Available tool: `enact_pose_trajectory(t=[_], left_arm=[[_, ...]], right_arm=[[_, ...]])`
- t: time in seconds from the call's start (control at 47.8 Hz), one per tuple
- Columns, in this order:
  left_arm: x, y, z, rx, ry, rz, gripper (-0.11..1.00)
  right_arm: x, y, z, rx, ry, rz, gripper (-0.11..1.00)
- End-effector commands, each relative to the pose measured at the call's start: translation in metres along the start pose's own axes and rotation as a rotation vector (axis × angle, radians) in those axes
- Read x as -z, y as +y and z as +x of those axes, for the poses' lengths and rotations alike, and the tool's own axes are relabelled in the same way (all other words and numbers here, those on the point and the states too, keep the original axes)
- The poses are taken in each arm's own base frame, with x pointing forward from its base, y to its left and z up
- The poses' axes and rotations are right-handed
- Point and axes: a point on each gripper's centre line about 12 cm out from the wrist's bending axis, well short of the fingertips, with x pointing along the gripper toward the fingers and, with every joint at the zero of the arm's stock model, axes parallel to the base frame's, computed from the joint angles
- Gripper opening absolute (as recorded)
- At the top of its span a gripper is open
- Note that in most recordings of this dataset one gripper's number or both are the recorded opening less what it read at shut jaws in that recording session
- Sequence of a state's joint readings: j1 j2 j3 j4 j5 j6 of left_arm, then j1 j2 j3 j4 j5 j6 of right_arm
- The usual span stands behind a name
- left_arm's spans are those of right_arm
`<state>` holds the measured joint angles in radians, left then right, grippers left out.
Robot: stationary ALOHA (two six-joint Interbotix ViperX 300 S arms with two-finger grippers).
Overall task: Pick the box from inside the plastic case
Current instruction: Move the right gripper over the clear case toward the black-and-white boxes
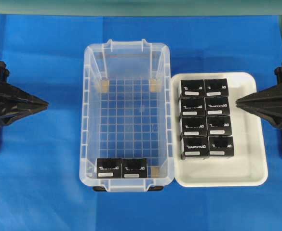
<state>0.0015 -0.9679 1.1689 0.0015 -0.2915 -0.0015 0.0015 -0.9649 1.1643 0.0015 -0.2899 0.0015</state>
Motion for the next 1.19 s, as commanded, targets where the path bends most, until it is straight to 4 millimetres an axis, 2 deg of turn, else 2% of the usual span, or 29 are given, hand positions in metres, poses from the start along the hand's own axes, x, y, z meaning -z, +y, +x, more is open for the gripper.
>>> enact_pose_trajectory(t=[0.0,0.042,0.126,0.209,0.398,0.67,0.837,1.005,1.172], left_arm=[[-0.003,0.0,0.001,0.001,0.006,0.018,0.14],[-0.004,0.0,0.0,0.0,0.012,0.017,0.13],[-0.008,0.0,-0.002,0.002,0.023,0.018,0.01],[-0.012,0.0,-0.004,0.001,0.035,0.017,-0.05],[-0.011,0.0,-0.006,0.003,0.107,0.012,-0.06],[-0.006,-0.001,-0.007,0.007,0.178,0.0,-0.06],[-0.003,-0.001,-0.007,0.005,0.227,-0.004,-0.06],[-0.004,-0.001,-0.008,0.004,0.275,-0.006,-0.06],[-0.004,-0.001,-0.009,0.002,0.311,-0.016,-0.06]], right_arm=[[-0.005,-0.003,0.001,0.015,-0.011,0.018,0.14],[-0.007,-0.004,0.002,0.024,-0.004,0.045,0.13],[-0.012,-0.005,0.003,0.034,0.051,0.106,0.04],[-0.022,-0.005,0.007,0.032,0.121,0.12,-0.01],[-0.041,-0.004,0.025,0.03,0.265,0.125,-0.02],[-0.057,0.002,0.072,0.004,0.473,0.157,-0.02],[-0.052,0.008,0.104,-0.019,0.648,0.194,-0.02],[-0.033,0.017,0.139,-0.052,0.875,0.267,-0.02],[-0.018,0.024,0.177,-0.089,1.094,0.263,-0.02]])
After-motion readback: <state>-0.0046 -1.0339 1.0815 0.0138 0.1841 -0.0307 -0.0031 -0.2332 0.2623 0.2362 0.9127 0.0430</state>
